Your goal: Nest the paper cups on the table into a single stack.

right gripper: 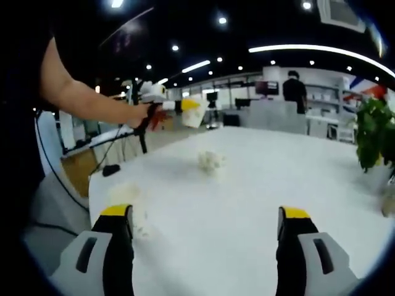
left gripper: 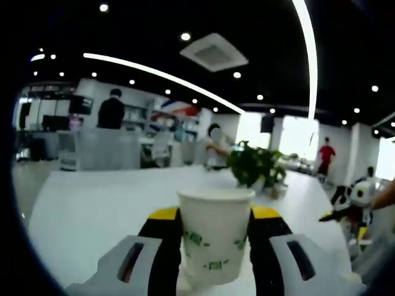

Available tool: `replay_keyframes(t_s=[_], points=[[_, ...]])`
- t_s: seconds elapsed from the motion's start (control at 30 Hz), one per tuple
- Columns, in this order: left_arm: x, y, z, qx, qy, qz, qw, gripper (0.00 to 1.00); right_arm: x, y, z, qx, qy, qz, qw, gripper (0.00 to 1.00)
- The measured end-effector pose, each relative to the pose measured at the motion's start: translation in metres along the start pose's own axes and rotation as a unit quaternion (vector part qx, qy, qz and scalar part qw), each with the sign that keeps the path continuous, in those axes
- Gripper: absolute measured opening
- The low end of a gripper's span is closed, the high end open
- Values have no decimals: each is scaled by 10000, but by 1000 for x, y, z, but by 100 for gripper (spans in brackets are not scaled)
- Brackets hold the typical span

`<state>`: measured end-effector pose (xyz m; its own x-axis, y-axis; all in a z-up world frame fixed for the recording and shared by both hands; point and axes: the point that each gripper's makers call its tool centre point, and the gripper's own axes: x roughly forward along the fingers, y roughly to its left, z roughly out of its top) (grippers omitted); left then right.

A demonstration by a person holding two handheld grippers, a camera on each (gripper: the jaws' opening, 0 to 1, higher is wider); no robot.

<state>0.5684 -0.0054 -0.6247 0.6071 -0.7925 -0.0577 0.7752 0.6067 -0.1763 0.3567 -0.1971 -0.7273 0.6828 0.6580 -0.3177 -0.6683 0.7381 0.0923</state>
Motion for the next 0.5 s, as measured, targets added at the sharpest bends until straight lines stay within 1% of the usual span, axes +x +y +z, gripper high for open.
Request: replay_keyframes(t_s=[0.17,0.27,0.43,0.5], points=[[2,-4,7,75,-114,-22,9999,40,-1,-1,0,14,-12,-8,10000,100],[4,-5,8,182,-108,-4,9998,42,-2,-2,0,12,-14,-20,10000,100],[3,-12,9,97,-162,-60,9998,42,-4,-4,1,28,-15,-59,10000,100],[2,-15,9,126,-181,-64,9997,41,-4,-3,2,19,-21,-64,10000,100]])
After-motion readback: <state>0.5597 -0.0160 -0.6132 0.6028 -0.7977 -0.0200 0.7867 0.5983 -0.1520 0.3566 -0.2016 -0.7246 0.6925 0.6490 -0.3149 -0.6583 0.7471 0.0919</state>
